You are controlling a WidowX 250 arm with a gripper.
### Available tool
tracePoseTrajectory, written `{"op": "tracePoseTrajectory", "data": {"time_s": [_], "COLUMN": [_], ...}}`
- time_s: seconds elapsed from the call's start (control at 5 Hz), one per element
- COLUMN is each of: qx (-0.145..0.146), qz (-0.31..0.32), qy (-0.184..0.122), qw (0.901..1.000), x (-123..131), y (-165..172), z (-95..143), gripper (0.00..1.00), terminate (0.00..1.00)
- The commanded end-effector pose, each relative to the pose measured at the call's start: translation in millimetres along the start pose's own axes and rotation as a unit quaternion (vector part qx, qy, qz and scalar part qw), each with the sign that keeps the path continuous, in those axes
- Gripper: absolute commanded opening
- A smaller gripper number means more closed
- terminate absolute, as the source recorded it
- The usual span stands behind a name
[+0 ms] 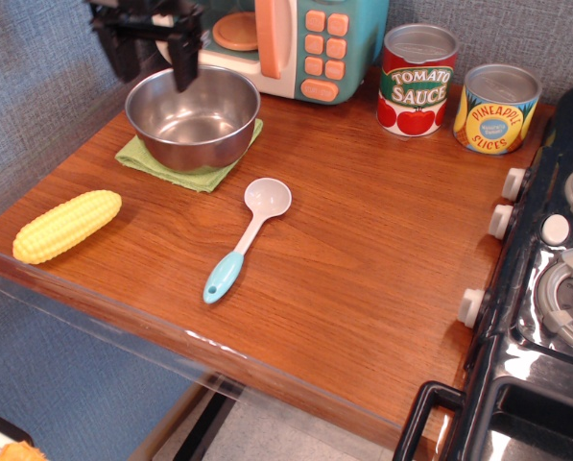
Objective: Place the pot on top of light green cloth.
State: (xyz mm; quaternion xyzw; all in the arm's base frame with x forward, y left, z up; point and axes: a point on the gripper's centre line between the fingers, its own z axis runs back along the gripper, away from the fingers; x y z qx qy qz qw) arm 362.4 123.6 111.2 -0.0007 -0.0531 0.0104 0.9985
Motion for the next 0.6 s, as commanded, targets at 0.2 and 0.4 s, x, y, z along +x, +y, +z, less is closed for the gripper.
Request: {"op": "tracePoseTrajectory", "data": {"time_s": [0.2,0.4], "qx": [0.000,0.000], "qz": [-0.095,-0.095], "qy": [0.009,0.009], "qw": [0.9954,0.9954], "x": [-19.6,-19.6], "y": [-22.7,-22.7], "z": [19.5,19.5], "gripper": [1.00,1.00], "terminate": [0.00,1.00]}}
